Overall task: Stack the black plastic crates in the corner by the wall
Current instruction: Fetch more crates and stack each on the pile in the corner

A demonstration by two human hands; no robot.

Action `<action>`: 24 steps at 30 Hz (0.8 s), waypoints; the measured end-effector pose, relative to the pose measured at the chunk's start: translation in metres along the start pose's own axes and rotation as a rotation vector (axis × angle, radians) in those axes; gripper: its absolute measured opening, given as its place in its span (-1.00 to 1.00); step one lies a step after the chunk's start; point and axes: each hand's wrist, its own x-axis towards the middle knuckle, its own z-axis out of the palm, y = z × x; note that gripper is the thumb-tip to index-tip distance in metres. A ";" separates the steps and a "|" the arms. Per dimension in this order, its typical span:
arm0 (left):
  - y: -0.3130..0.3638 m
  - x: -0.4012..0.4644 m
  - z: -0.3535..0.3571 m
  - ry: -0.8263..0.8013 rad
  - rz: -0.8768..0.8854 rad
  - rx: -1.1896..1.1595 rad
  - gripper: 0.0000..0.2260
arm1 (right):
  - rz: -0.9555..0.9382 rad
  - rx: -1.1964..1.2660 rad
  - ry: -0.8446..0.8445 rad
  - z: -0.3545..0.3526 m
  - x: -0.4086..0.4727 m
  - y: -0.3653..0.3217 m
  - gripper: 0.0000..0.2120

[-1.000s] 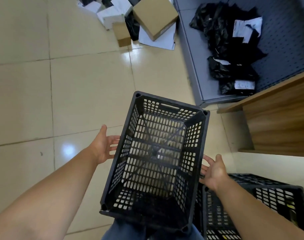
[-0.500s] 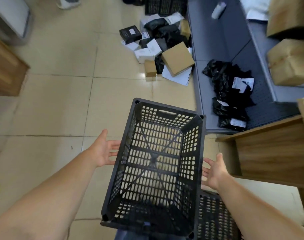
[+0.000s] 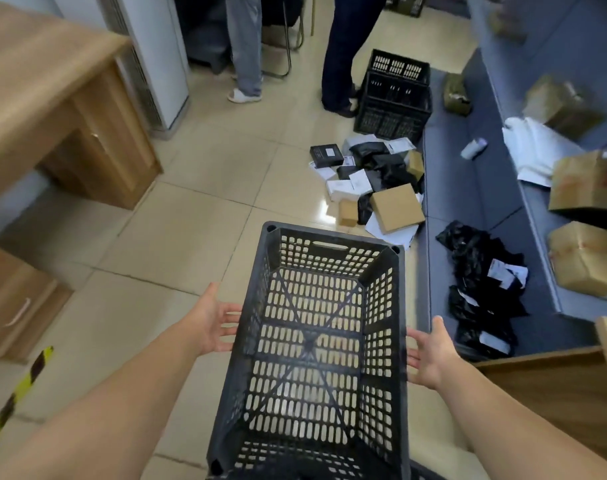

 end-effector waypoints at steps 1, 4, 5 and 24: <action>-0.002 -0.006 -0.010 0.003 0.009 -0.024 -0.23 | -0.005 -0.024 -0.020 0.007 -0.006 -0.001 -0.28; -0.008 -0.026 -0.035 0.010 0.031 -0.110 -0.22 | -0.028 -0.098 -0.066 0.030 -0.020 -0.005 -0.31; -0.010 -0.033 -0.043 0.022 0.039 -0.135 -0.22 | -0.033 -0.124 -0.084 0.038 -0.024 -0.005 -0.32; -0.134 -0.132 -0.137 0.423 0.124 -0.689 -0.24 | -0.024 -0.784 -0.512 0.197 -0.054 -0.003 -0.21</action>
